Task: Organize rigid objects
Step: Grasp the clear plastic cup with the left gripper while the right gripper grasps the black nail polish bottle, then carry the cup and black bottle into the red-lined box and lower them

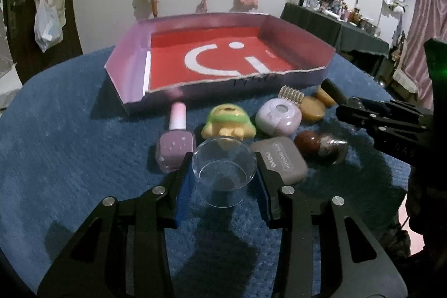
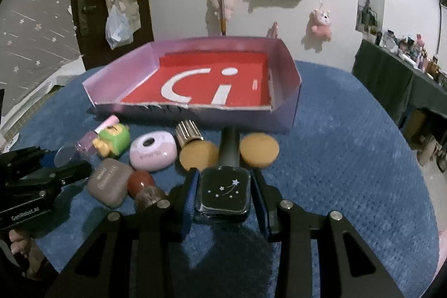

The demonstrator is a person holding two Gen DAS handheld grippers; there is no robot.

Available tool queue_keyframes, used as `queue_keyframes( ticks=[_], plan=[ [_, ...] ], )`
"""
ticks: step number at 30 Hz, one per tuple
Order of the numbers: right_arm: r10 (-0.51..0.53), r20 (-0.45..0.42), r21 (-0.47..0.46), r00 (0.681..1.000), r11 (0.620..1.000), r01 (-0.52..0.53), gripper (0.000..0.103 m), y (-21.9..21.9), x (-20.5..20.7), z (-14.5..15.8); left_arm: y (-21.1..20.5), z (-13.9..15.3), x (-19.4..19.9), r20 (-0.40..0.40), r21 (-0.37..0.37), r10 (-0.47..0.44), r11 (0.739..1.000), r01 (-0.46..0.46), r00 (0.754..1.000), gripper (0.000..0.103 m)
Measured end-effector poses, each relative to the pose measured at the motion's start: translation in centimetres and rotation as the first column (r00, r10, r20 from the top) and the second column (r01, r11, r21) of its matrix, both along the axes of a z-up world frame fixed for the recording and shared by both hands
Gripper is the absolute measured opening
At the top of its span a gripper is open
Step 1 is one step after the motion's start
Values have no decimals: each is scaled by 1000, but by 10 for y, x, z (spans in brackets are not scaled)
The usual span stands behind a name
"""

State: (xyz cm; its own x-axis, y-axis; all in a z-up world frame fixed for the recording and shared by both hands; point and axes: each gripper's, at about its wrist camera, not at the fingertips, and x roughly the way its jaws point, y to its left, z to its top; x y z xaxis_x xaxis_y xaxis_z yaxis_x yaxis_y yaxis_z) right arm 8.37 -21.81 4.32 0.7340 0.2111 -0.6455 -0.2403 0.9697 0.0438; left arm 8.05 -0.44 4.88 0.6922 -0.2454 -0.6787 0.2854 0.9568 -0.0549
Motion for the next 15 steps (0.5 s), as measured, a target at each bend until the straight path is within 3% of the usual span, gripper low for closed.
queue_keyframes(
  ticks=[7, 10, 15],
  plan=[
    [4, -25, 27, 1000, 1000, -4, 39, -2, 0, -3, 0, 5, 0, 7, 2, -2, 1000, 2, 1000, 38],
    [13, -9, 37, 1000, 999, -12, 39, -4, 1, 3, 3, 20, 6, 39, -3, -7, 1000, 7, 999, 38],
    [42, 67, 37, 997, 998, -45, 39, -4, 18, 41, 9, 63, 36, 93, -14, -45, 999, 47, 995, 38]
  ],
)
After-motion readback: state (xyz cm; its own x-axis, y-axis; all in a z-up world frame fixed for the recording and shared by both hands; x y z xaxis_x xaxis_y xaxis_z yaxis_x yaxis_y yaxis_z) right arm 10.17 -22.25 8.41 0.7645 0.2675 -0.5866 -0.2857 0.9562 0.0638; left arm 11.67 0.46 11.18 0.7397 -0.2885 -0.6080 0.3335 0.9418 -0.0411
